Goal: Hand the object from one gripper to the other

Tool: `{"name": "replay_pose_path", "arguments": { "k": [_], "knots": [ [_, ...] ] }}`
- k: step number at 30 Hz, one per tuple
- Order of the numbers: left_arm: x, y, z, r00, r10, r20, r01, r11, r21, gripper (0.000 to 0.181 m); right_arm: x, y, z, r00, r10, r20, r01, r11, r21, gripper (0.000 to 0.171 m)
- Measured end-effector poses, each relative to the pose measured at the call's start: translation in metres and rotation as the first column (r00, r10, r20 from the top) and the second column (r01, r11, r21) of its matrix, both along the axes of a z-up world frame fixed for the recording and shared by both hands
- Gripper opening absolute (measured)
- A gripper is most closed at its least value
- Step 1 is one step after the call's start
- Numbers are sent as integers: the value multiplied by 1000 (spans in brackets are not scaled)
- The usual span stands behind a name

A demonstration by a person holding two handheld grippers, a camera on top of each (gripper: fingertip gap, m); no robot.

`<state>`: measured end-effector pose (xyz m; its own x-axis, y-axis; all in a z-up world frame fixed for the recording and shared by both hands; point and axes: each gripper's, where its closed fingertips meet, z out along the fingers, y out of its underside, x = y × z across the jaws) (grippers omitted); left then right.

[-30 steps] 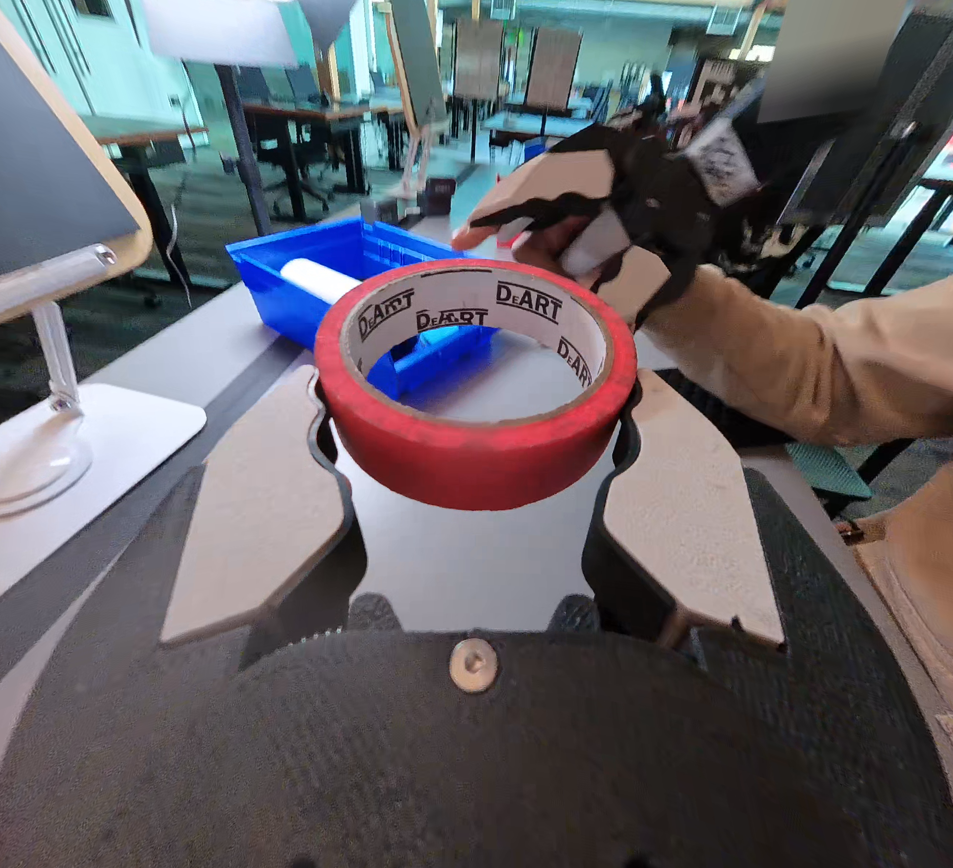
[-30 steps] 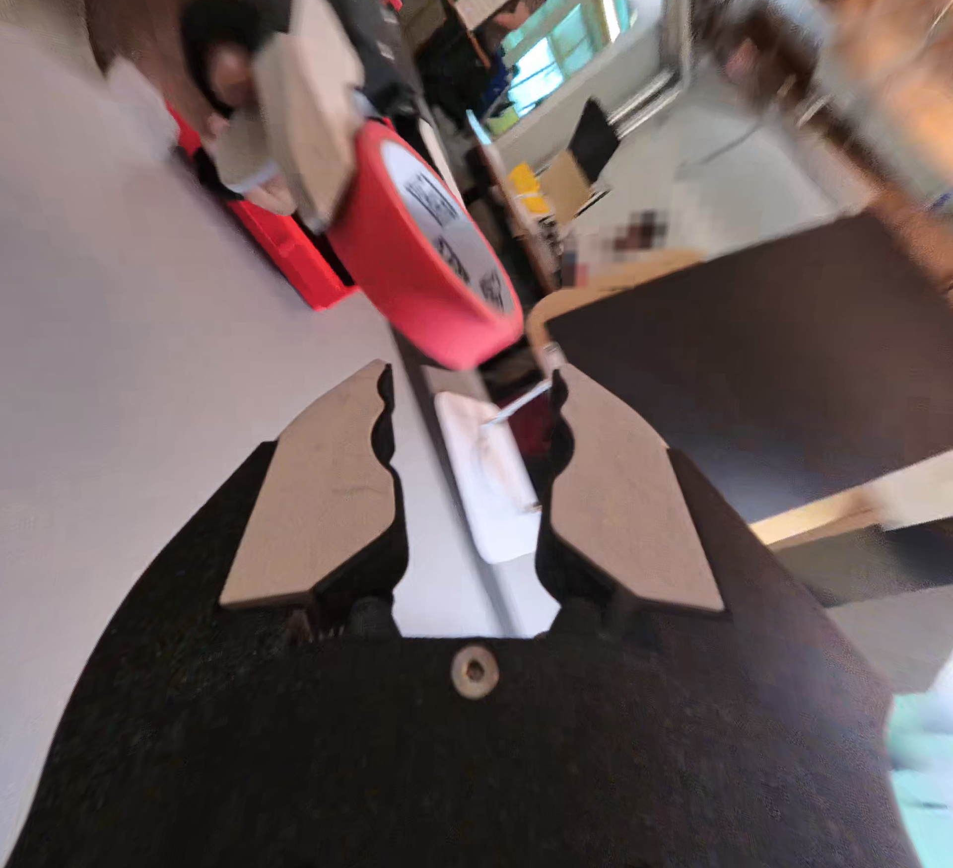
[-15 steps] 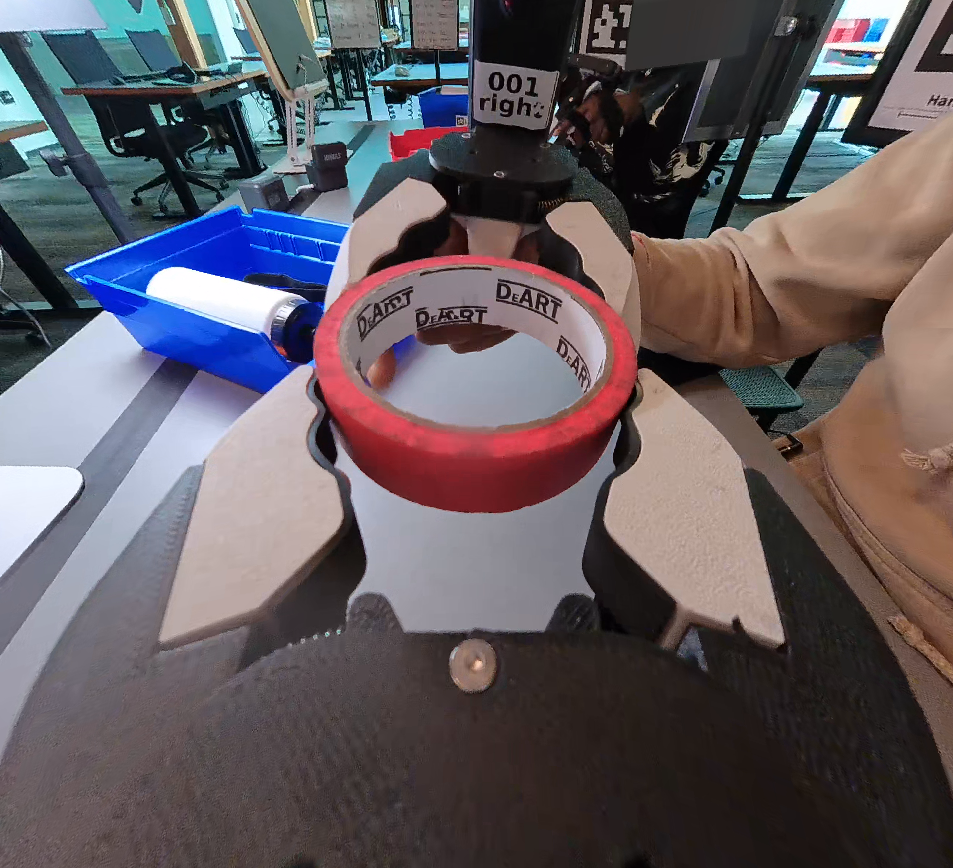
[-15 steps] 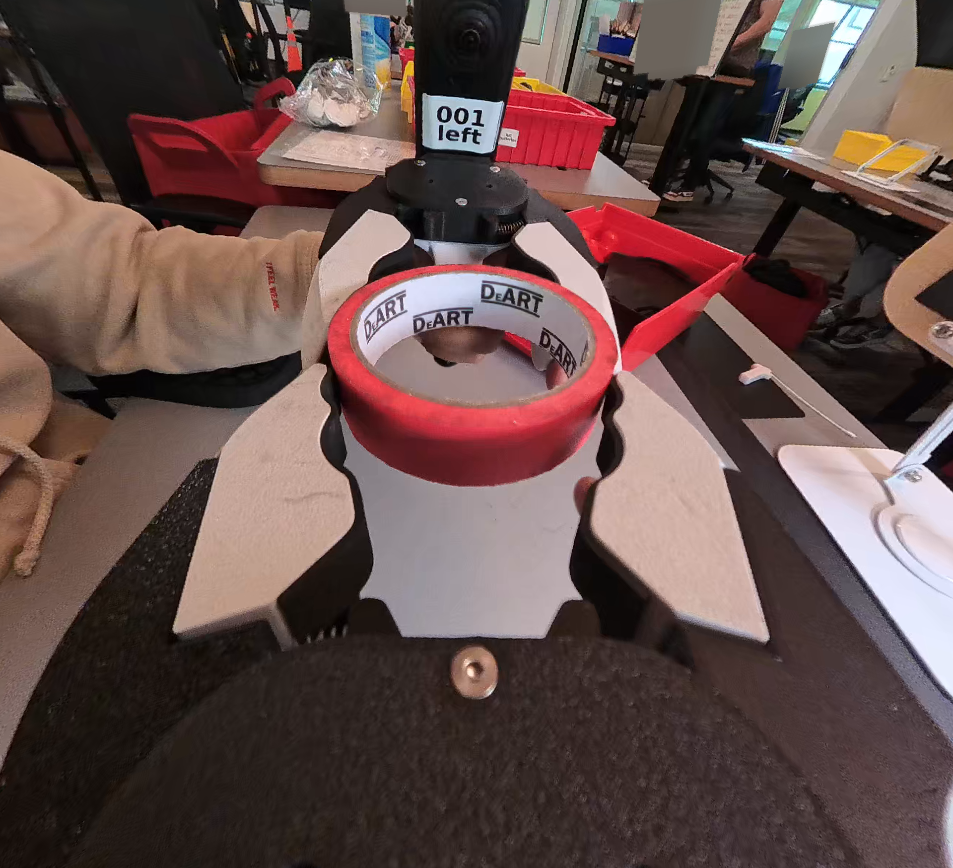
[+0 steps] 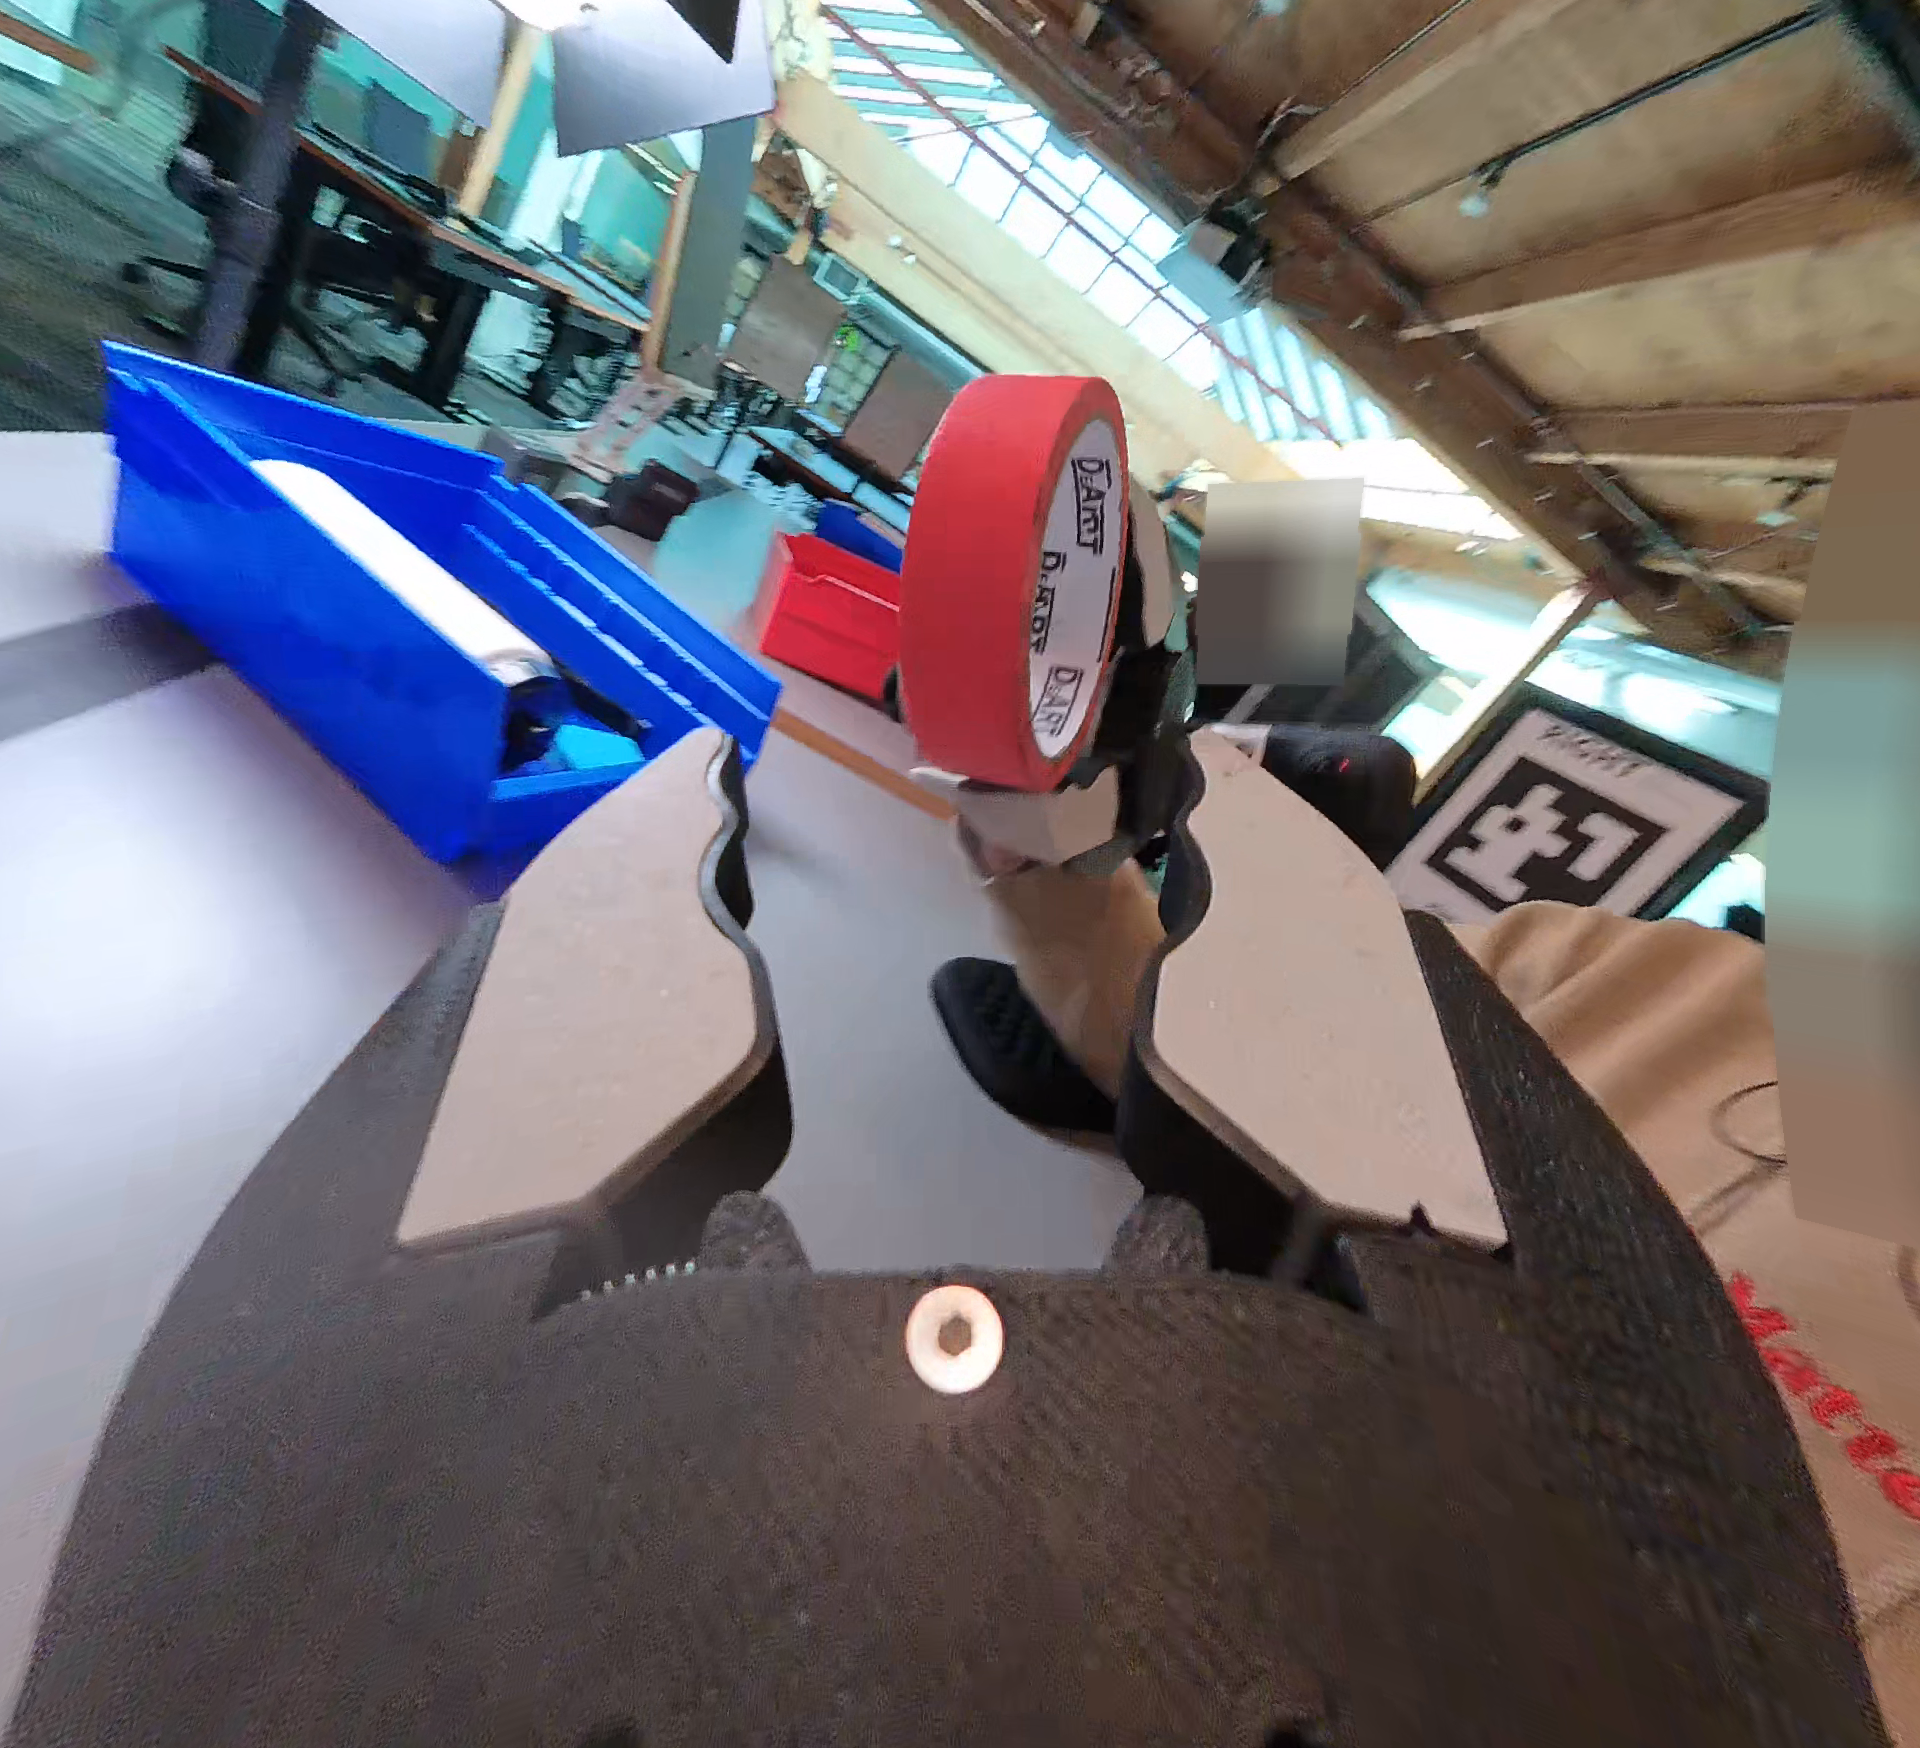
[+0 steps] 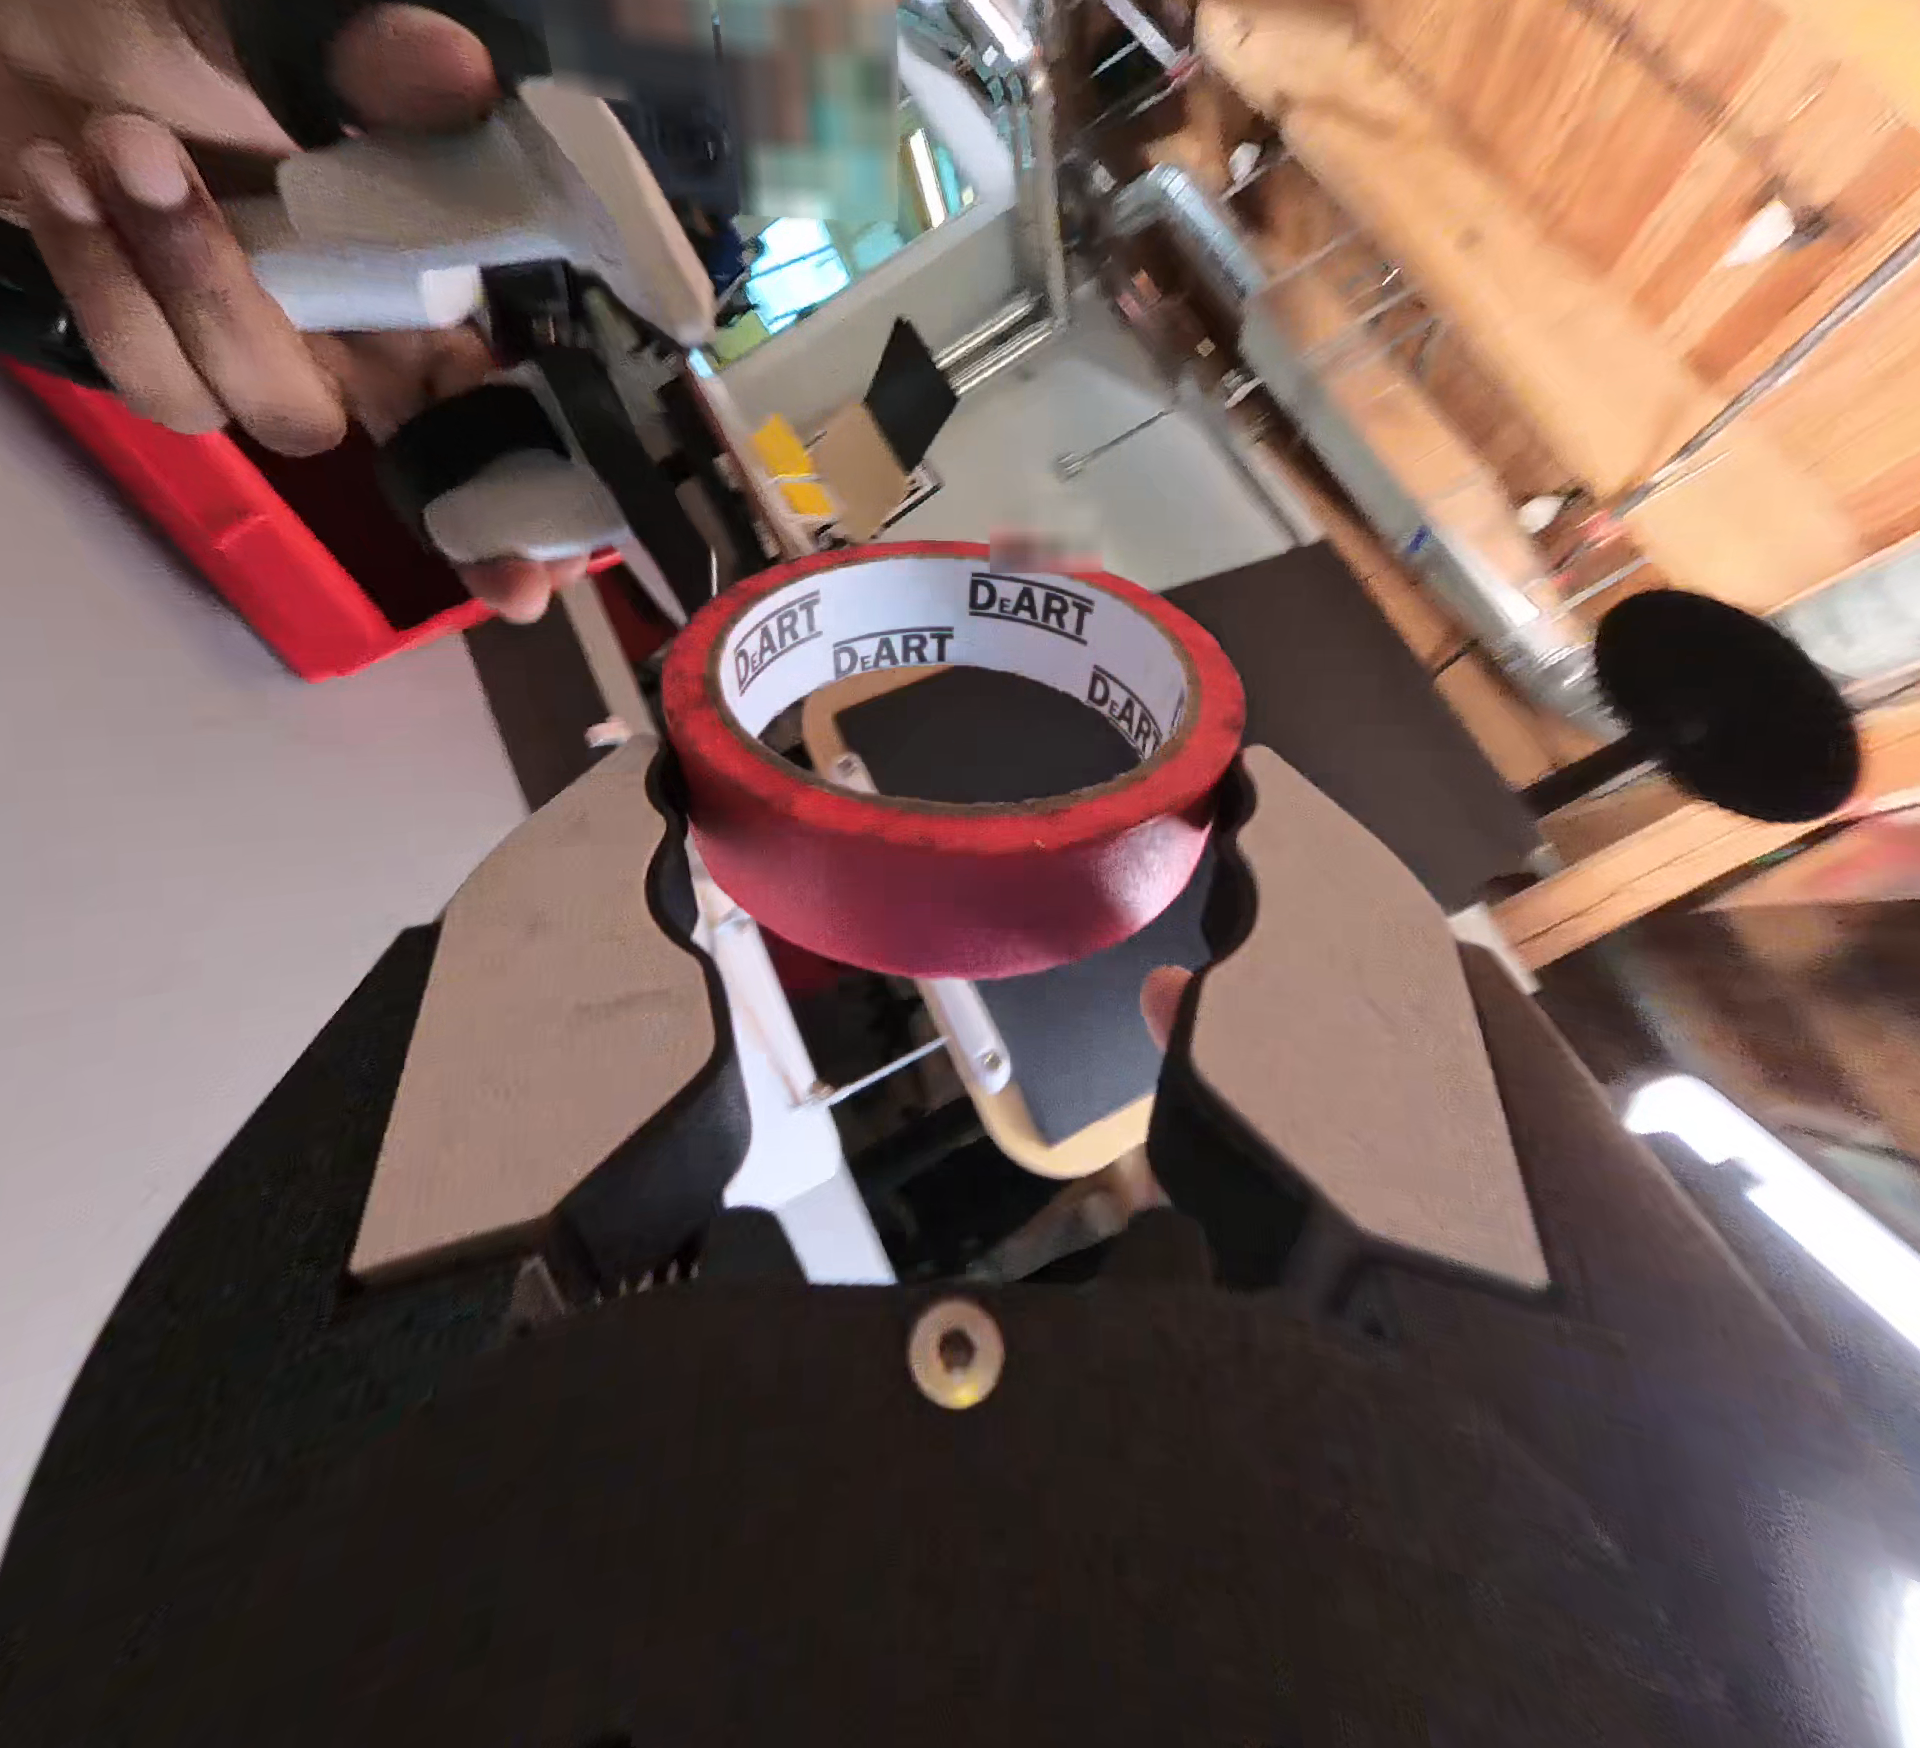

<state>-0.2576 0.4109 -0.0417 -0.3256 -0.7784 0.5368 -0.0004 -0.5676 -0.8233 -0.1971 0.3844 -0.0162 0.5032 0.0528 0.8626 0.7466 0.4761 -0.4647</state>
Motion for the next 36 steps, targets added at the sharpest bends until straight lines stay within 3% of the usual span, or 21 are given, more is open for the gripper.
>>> {"name": "replay_pose_path", "arguments": {
  "k": [3, 6, 10, 13, 18, 23, 27, 34, 36],
  "knots": [
    [3, -10, 4, 998, -62, 16, 63, 996, -62, 79, -15, -3, 2, 995, -69, 78, 54, 982, 180, 96],
    [8, -11, 3, 999, -36, -25, 34, 997, -69, 81, -22, 2, -9, 977, -145, 156, 101, 961, 256, 96],
    [13, 0, -5, 995, 52, -87, -58, 995, -75, 85, -25, 11, -27, 964, -180, 196, 124, 955, 268, 96],
    [20, 15, -20, 975, 152, -163, -169, 981, -99, 91, -17, 26, -39, 937, -278, 212, 219, 939, 264, 96],
    [35, 38, -43, 949, 258, -181, -301, 913, -276, 103, -10, 52, -74, 880, -408, 244, 363, 908, 210, 96],
    [47, 40, -67, 969, 164, -186, -235, 845, -480, 114, -27, 57, -99, 853, -410, 324, 349, 908, 231, 97],
    [46, 46, -77, 968, 151, -202, -238, 813, -532, 114, -39, 56, -108, 824, -417, 382, 338, 905, 259, 96],
    [42, 46, -91, 965, 93, -247, -204, 856, -475, 109, -59, 54, -125, 812, -354, 464, 285, 934, 213, 95],
    [39, 47, -86, 966, 104, -236, -195, 892, -408, 109, -61, 50, -123, 844, -302, 443, 248, 952, 177, 90]
  ]
}}
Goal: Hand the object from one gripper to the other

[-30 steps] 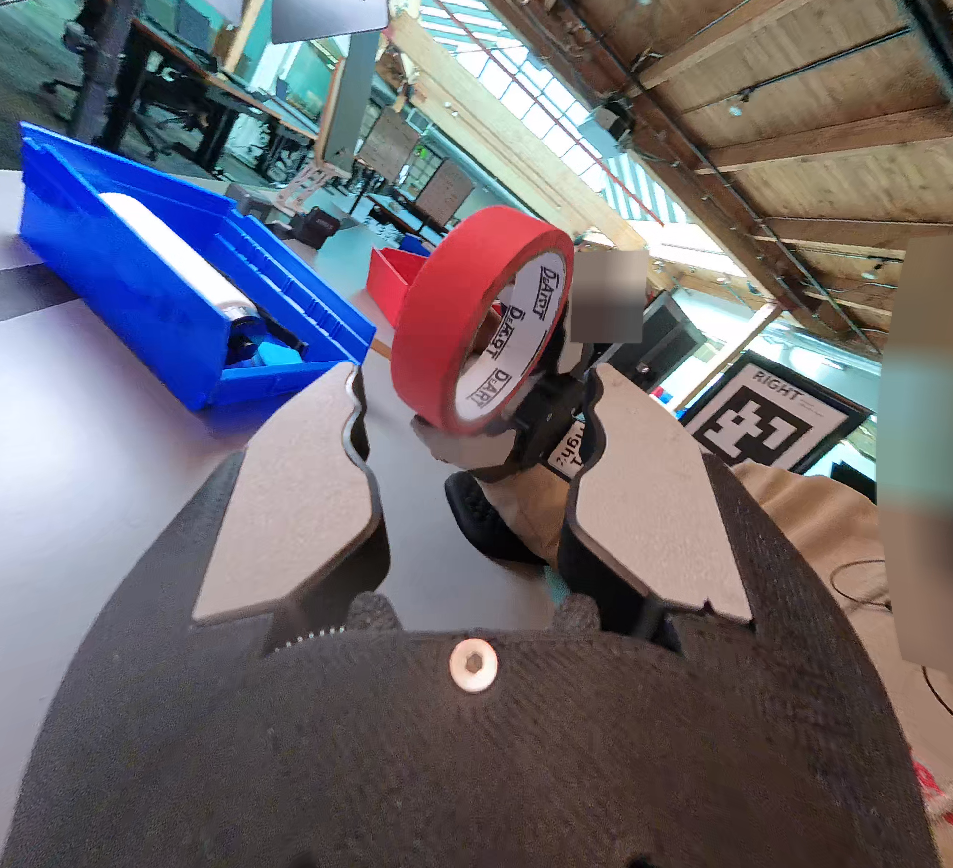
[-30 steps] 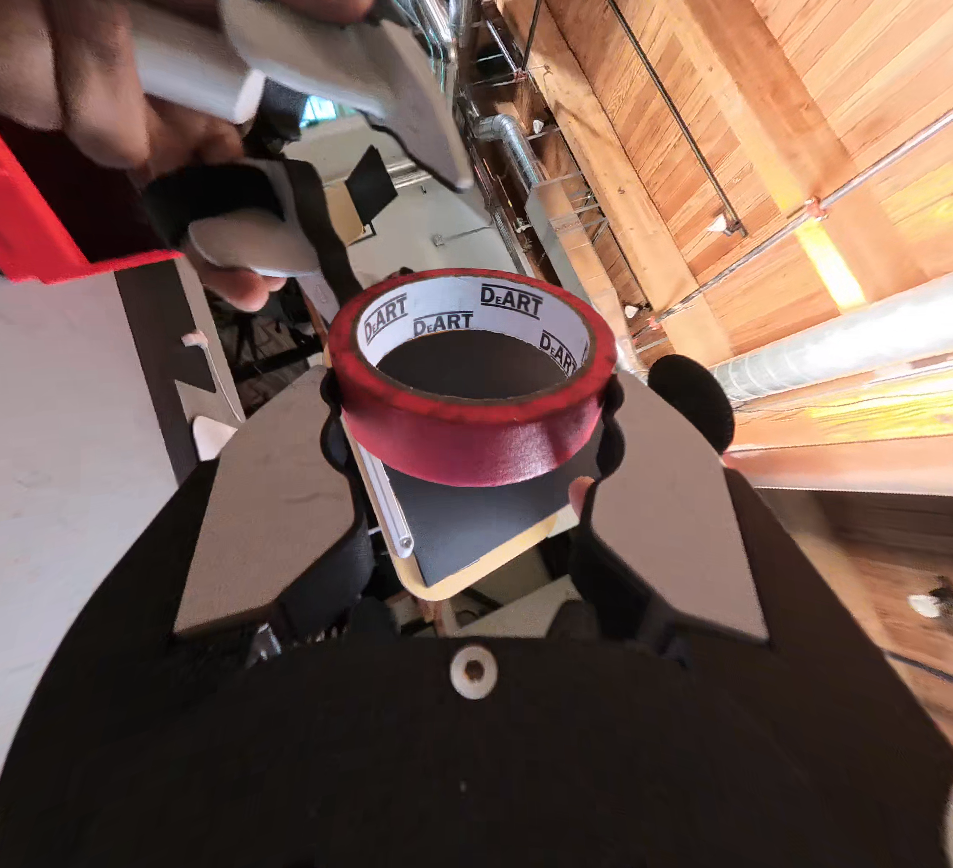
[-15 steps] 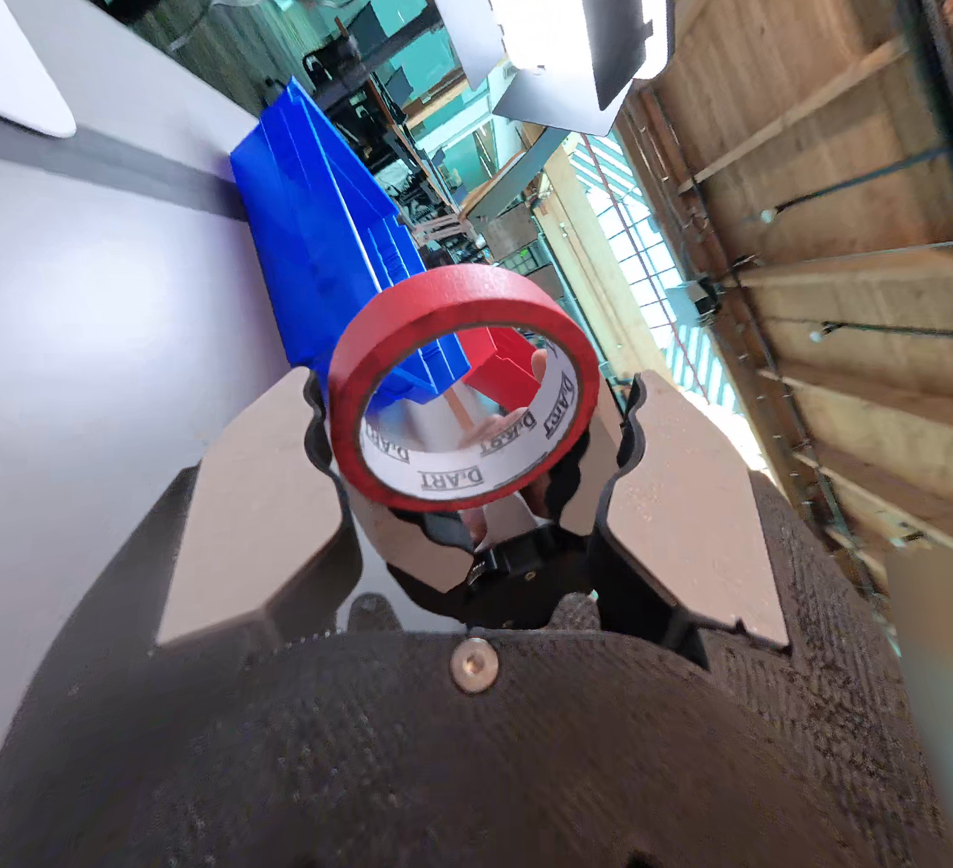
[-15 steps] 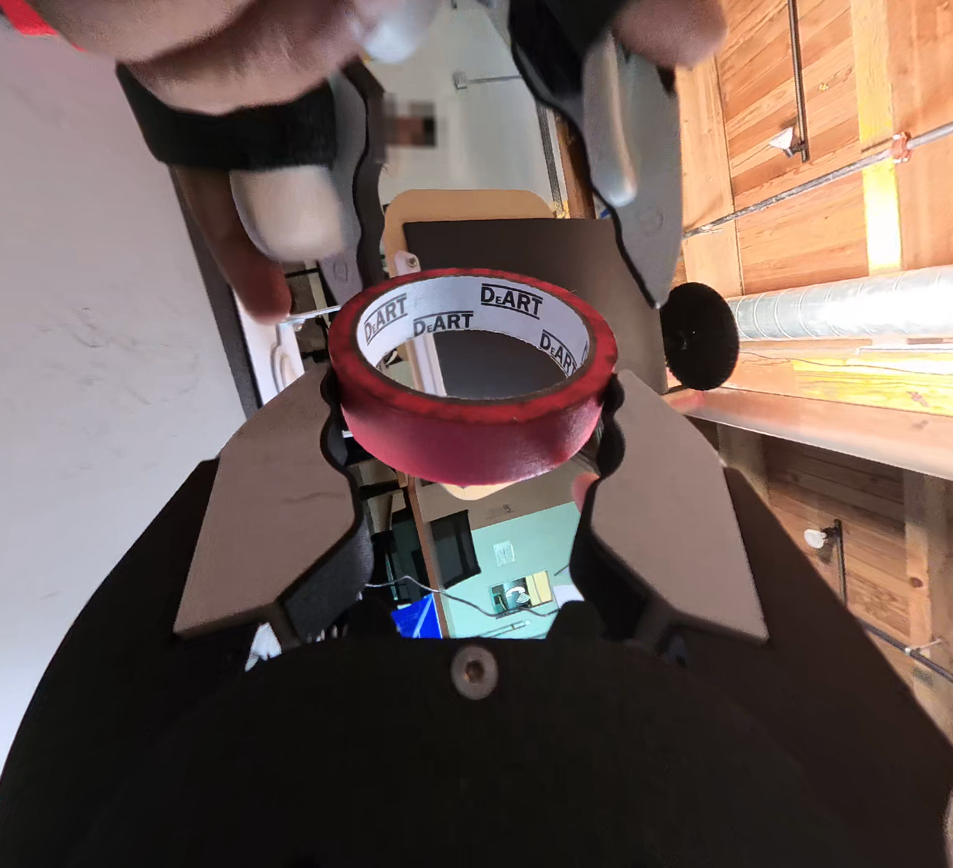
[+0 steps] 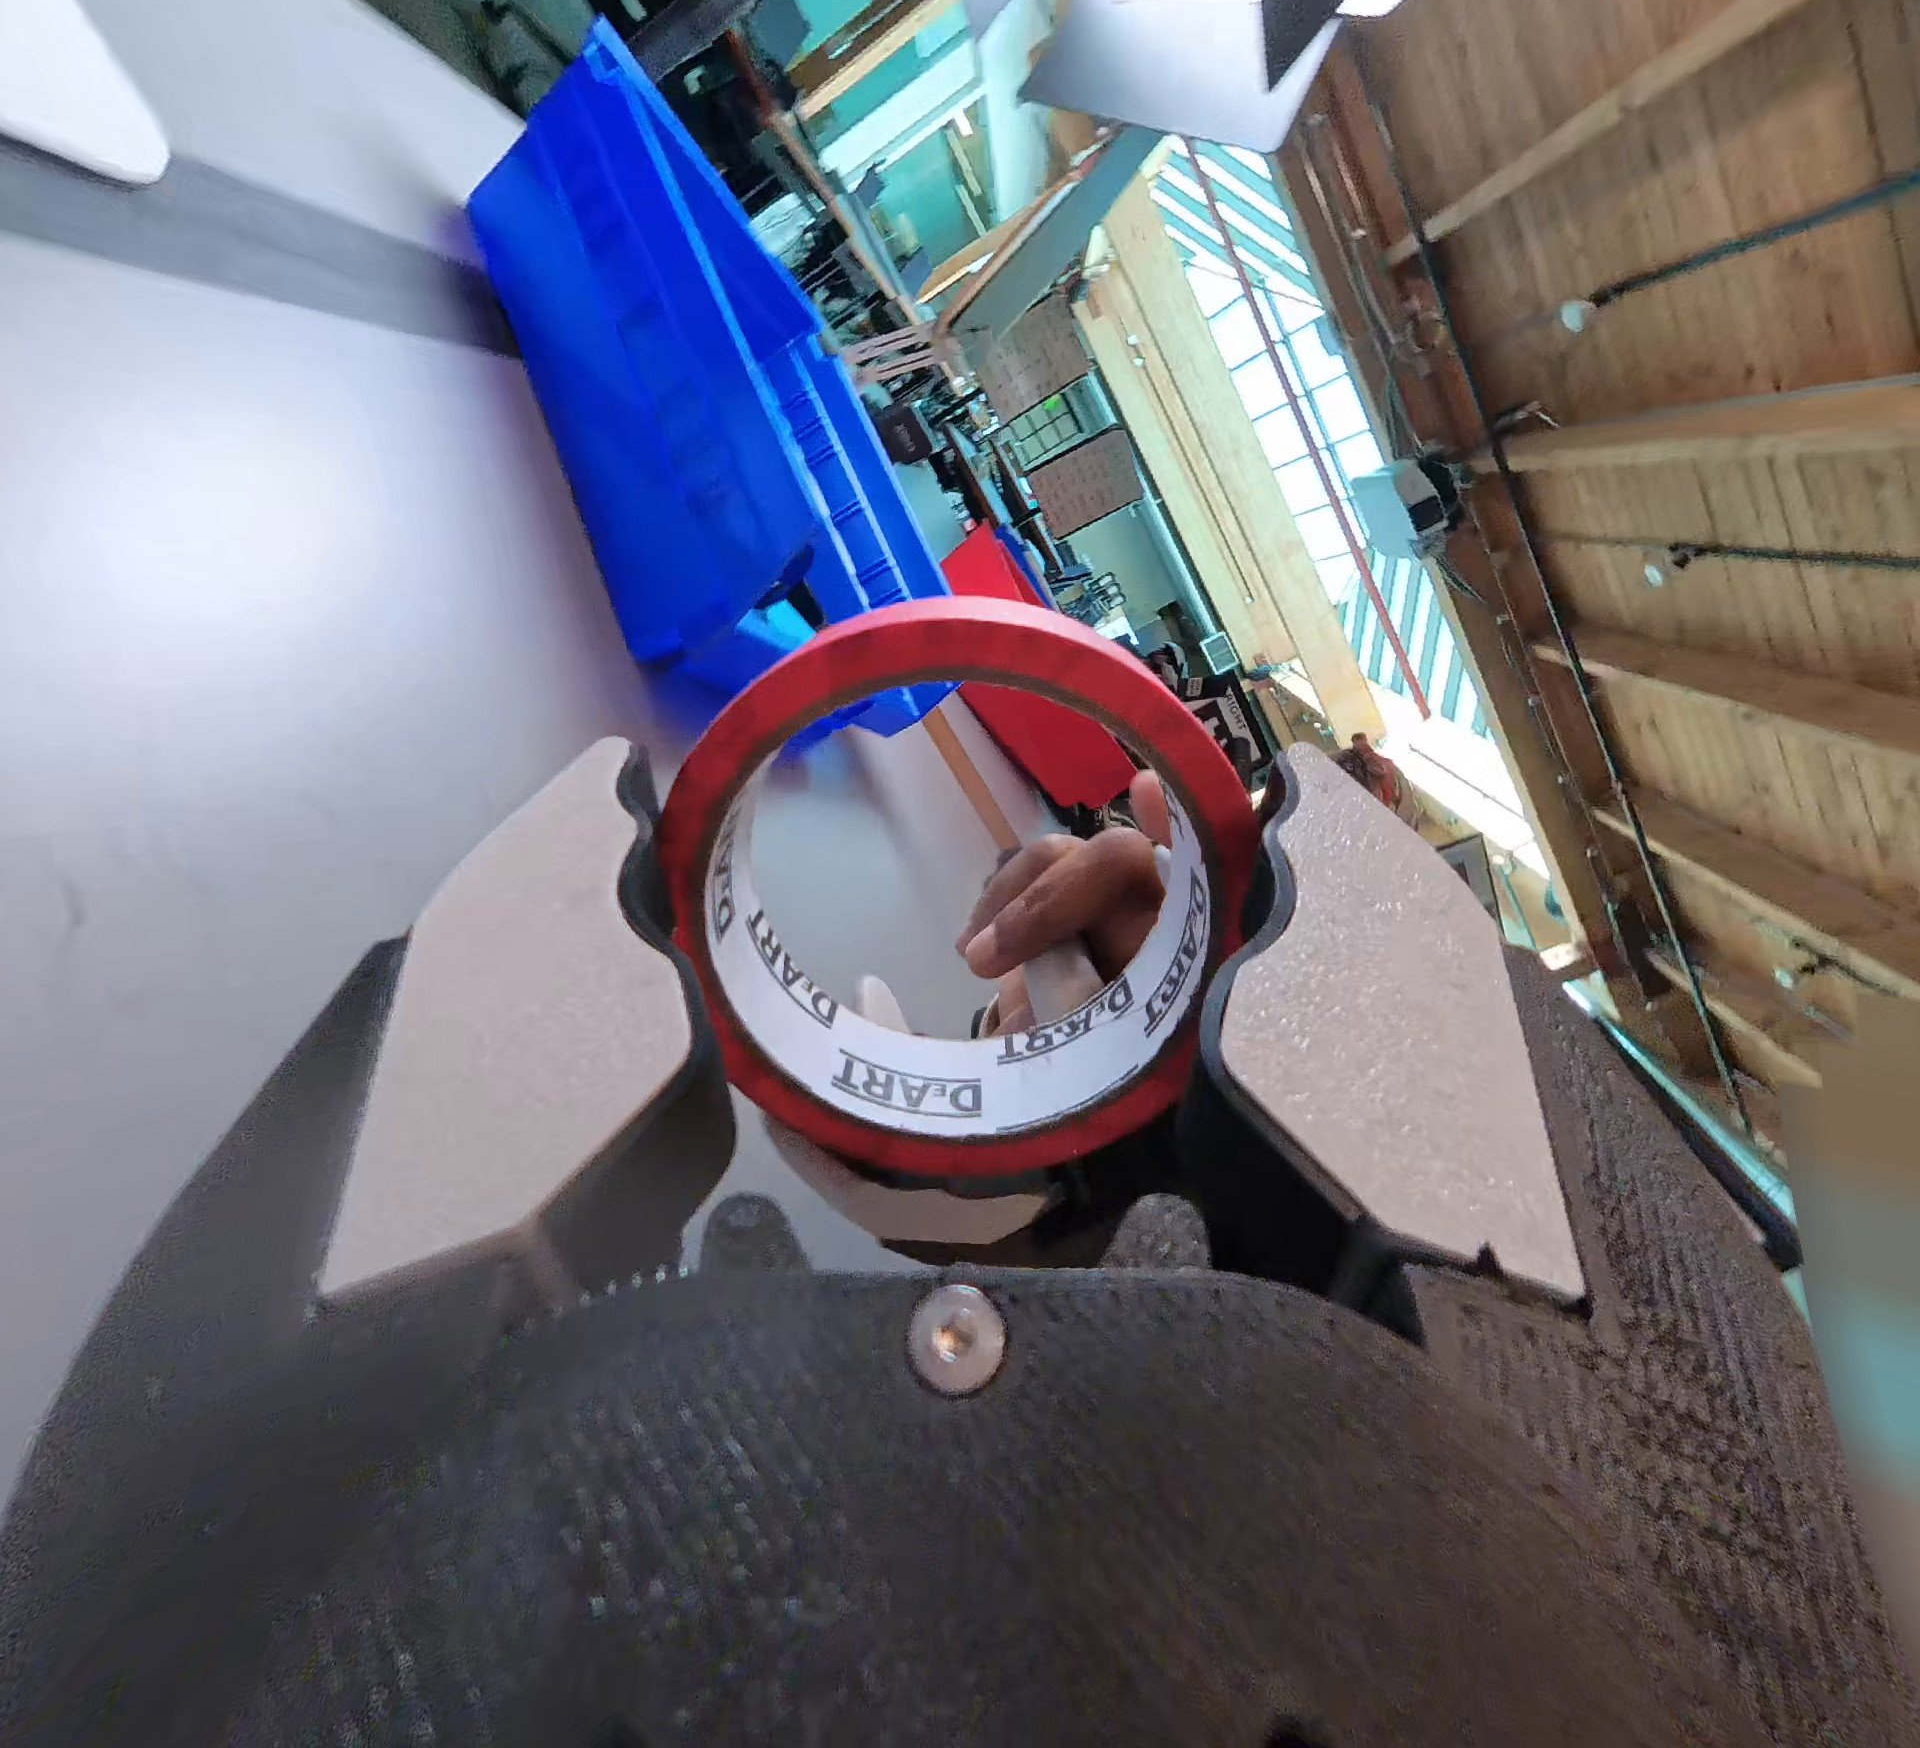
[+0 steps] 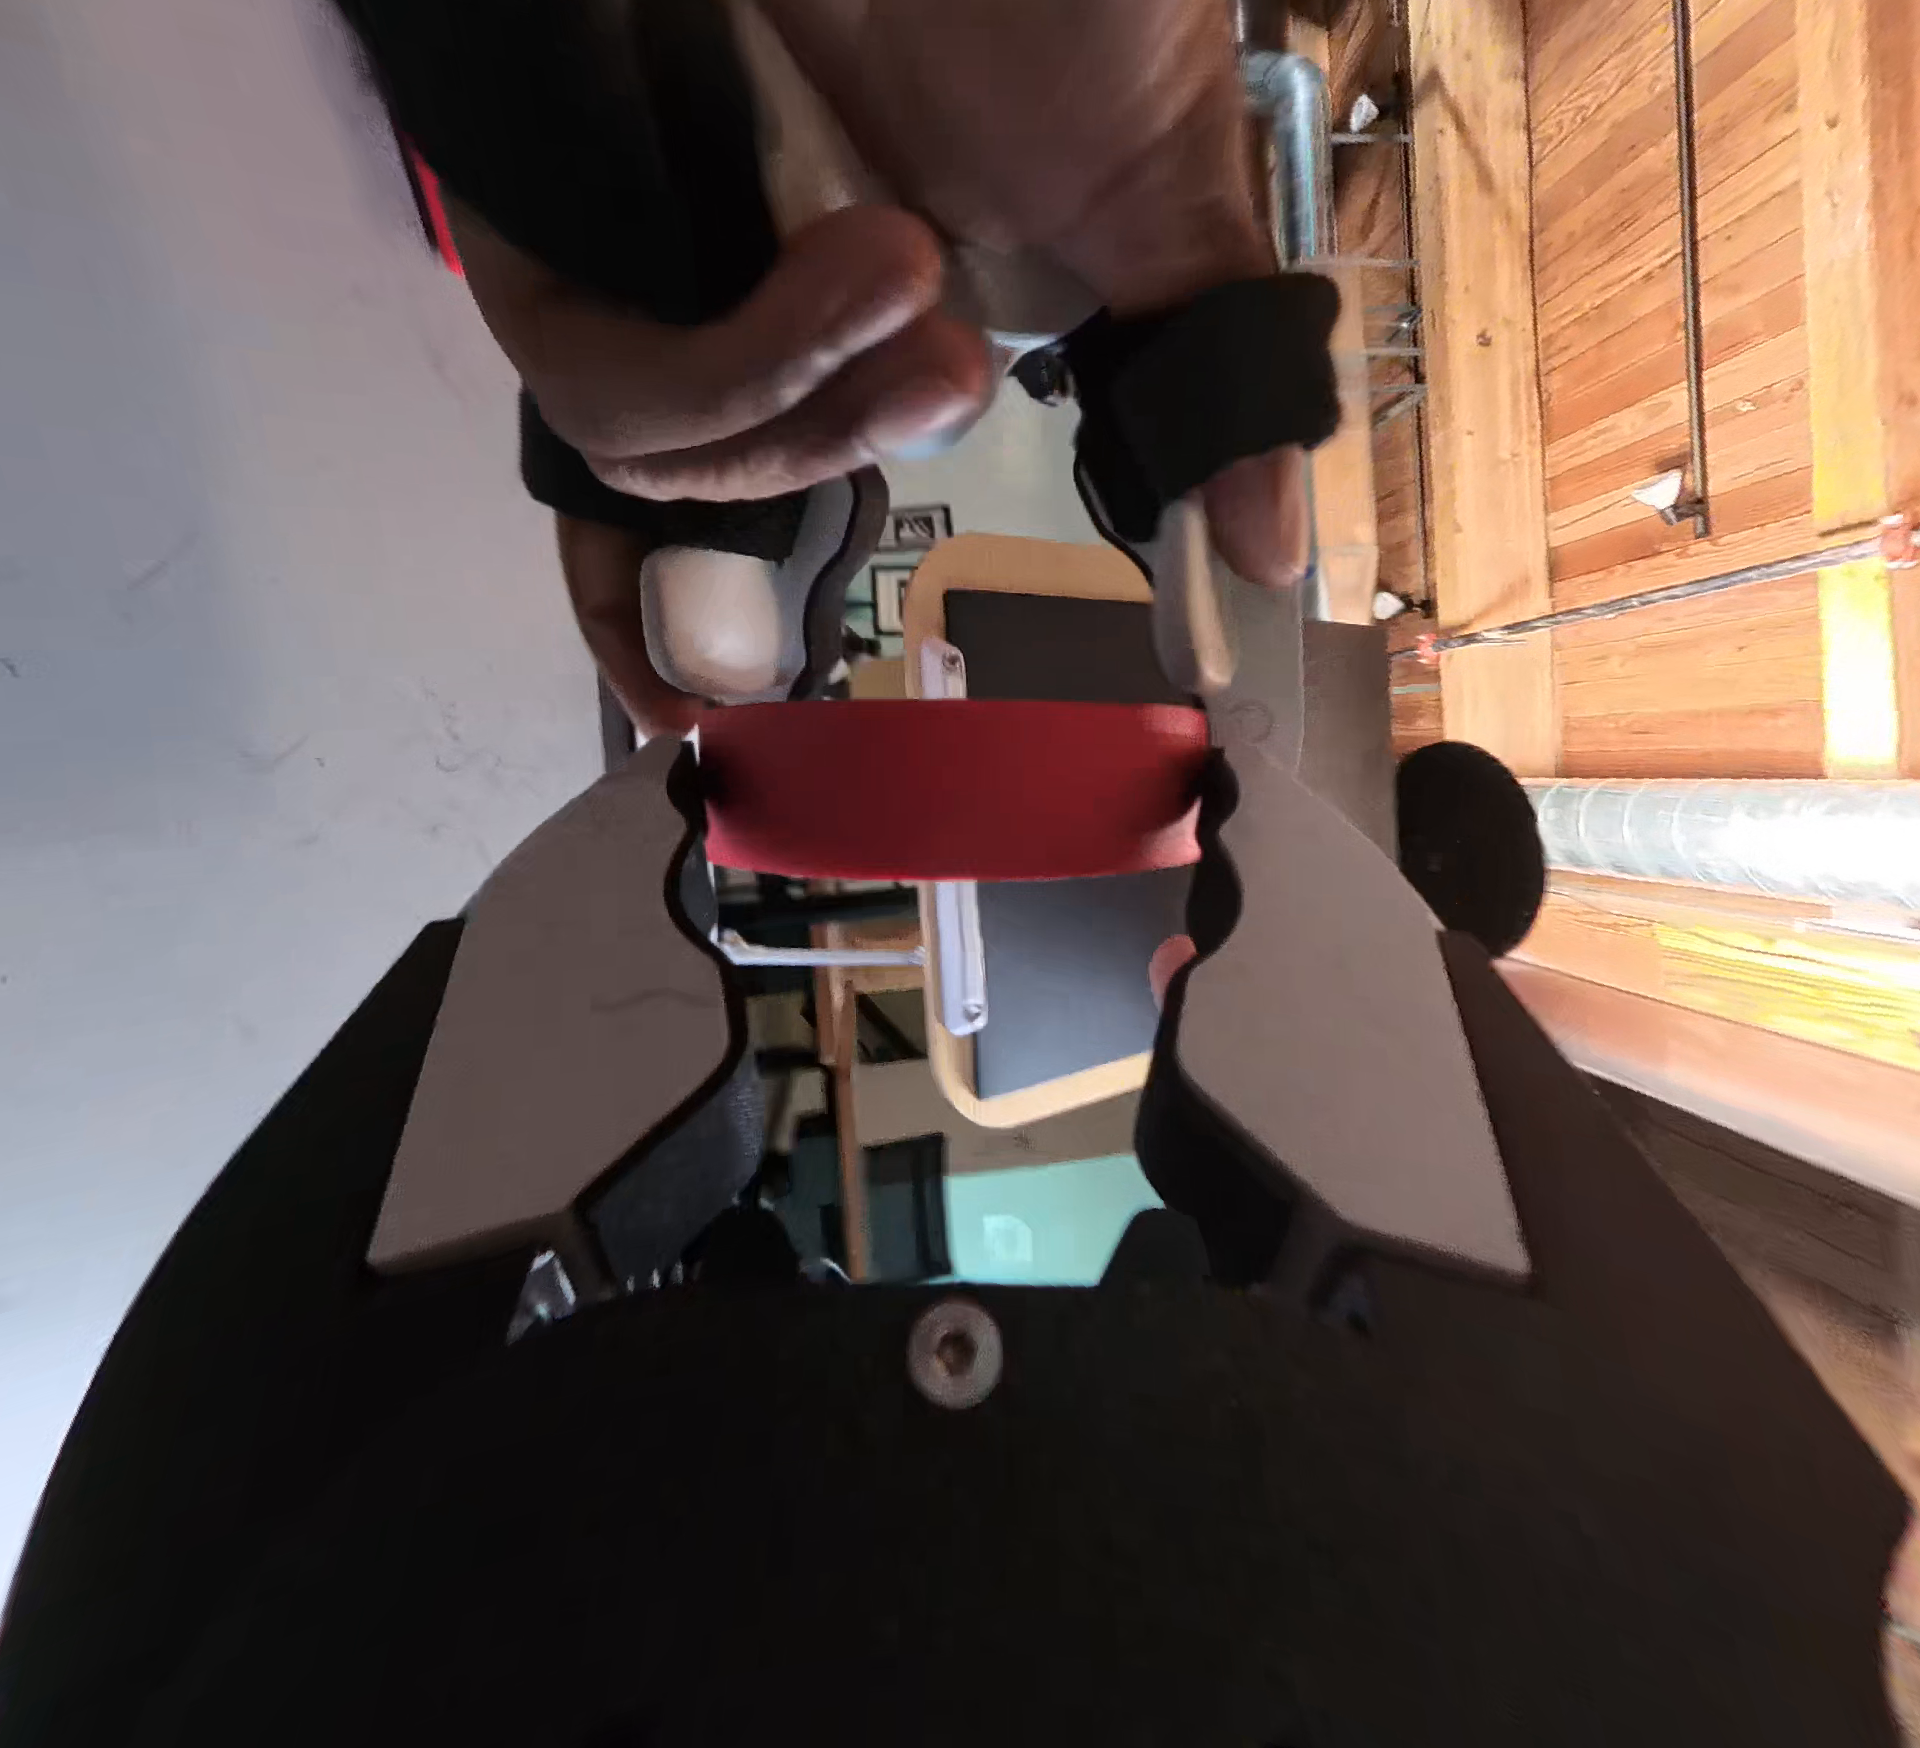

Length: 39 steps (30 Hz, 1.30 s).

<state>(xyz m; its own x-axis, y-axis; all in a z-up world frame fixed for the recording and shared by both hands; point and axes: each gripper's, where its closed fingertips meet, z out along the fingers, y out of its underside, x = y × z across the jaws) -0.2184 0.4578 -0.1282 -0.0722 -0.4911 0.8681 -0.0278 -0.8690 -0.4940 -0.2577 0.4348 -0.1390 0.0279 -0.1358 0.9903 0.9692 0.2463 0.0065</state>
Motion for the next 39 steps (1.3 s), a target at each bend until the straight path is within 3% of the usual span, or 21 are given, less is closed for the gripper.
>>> {"name": "replay_pose_path", "arguments": {
  "k": [3, 6, 8, 10, 12, 14, 17, 22, 24, 27, 29, 32, 34, 36, 37, 39],
  "knots": [
    [-16, 7, 26, 995, 1, 105, -10, 997, 83, 109, 1, -9, 17, 978, 78, -194, -101, 989, -110, 87],
    [-45, 13, 66, 966, 9, 260, -64, 977, 203, 108, 10, -20, 41, 879, 129, -460, -260, 936, -236, 84],
    [-64, 7, 93, 941, -15, 338, -106, 935, 338, 108, 24, -22, 56, 704, 61, -708, -412, 846, -338, 81],
    [-77, -6, 116, 913, -56, 405, -148, 877, 457, 108, 32, -28, 69, 434, -70, -898, -645, 673, -363, 83],
    [-82, -24, 130, 894, -99, 437, -180, 814, 552, 108, 35, -37, 80, 215, -178, -960, -815, 510, -277, 89],
    [-76, -42, 135, 890, -147, 431, -174, 764, 621, 108, 31, -42, 84, 113, -232, -966, -884, 421, -204, 93],
    [-58, -65, 128, 895, -206, 396, -140, 714, 686, 109, 0, -56, 83, 104, -263, -959, -935, 303, -185, 103],
    [-33, -104, 117, 890, -321, 325, -35, 662, 749, 109, -32, -71, 81, 109, -258, -960, -959, 225, -170, 108],
    [-34, -105, 119, 888, -316, 334, -58, 643, 763, 108, -30, -72, 86, 94, -217, -972, -956, 251, -148, 104],
    [-30, -107, 110, 926, -299, 231, -16, 579, 815, 108, -22, -75, 83, 171, -177, -969, -950, 231, -210, 102],
    [-31, -99, 113, 941, -253, 225, -36, 588, 808, 102, -9, -74, 83, 195, -164, -967, -947, 227, -229, 102],
    [-50, -67, 127, 954, -118, 277, -155, 596, 788, 96, 38, -57, 91, 217, -158, -963, -900, 351, -260, 102],
    [-65, -41, 127, 972, 3, 237, -196, 570, 798, 86, 94, -34, 96, 245, -196, -950, -779, 544, -313, 102],
    [-82, -18, 130, 967, 97, 236, -249, 556, 793, 74, 175, -5, 87, 351, -309, -884, -463, 763, -451, 102],
    [-90, -9, 131, 962, 136, 237, -272, 545, 793, 67, 222, 7, 79, 357, -407, -840, -266, 818, -510, 102],
    [-107, 15, 128, 947, 249, 202, -307, 518, 799, 52, 299, 16, 53, 311, -616, -724, 0, 762, -648, 102]
  ]
}}
